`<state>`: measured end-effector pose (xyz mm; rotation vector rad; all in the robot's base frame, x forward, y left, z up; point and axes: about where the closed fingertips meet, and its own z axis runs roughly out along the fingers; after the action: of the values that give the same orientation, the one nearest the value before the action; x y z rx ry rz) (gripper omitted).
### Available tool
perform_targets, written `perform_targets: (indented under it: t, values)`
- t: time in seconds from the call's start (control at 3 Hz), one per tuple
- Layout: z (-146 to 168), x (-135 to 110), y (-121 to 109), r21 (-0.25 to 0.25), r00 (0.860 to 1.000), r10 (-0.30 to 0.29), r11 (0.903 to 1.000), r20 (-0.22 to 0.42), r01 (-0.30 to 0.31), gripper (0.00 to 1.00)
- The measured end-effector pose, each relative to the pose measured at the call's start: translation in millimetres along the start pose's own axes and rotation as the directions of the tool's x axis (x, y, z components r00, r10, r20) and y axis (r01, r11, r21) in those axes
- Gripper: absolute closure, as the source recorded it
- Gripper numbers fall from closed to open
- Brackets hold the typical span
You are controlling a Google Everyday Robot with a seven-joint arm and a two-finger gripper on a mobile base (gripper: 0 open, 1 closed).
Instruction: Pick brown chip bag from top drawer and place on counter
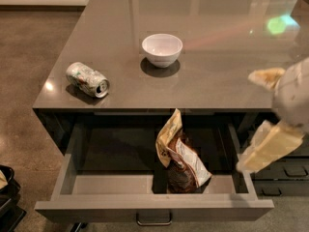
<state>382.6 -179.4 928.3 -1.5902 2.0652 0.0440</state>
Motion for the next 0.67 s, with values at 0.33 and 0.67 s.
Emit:
perform_targets:
  t: [0.33, 0.67]
  values:
    - [69.5, 14.1, 41.7, -0.073, 0.977, 0.161, 0.9857, 0.142, -0.152, 0.00]
    - [158.2, 38.4, 86.7, -0.212, 0.888, 0.393, 0.9138, 0.241, -0.347, 0.00]
